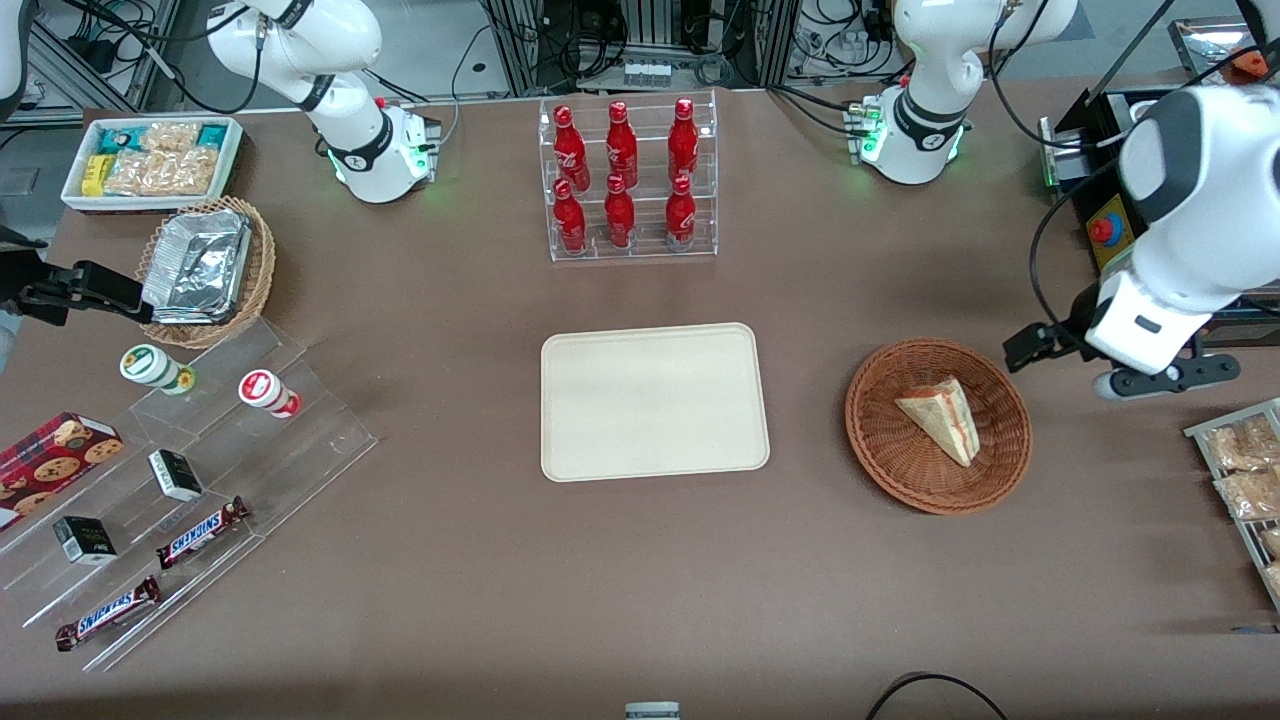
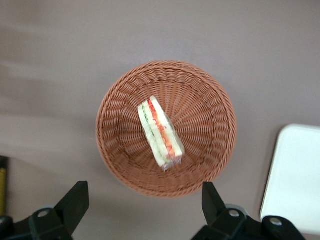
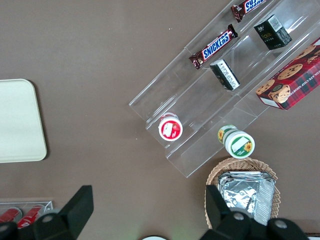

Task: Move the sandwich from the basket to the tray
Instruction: 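Move the left gripper down over the wrapped sandwich in the wicker basket, then close the left gripper on the sandwich and lift it from the basket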

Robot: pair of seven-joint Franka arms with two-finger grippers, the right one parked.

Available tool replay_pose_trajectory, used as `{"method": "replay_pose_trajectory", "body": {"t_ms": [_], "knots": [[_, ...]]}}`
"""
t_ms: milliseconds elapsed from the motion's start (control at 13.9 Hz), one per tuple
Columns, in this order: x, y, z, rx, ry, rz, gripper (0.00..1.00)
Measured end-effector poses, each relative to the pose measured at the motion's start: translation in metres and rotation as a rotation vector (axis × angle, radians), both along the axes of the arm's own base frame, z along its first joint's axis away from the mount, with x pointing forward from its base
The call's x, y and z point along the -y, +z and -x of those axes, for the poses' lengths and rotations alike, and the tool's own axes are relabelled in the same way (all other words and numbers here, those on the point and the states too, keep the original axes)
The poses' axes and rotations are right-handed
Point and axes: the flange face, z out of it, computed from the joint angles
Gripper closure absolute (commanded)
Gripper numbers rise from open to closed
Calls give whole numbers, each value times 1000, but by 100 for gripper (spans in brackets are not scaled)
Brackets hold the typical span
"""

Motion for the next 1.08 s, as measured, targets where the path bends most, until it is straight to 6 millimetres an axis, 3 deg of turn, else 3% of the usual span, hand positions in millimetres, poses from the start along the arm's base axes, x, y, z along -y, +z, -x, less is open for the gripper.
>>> {"method": "replay_pose_trajectory", "body": {"t_ms": [360,649,1081], "knots": [[0,-85,22,67,230,11,0],[12,-118,30,97,326,28,0],[26,-165,41,108,334,41,0]]}}
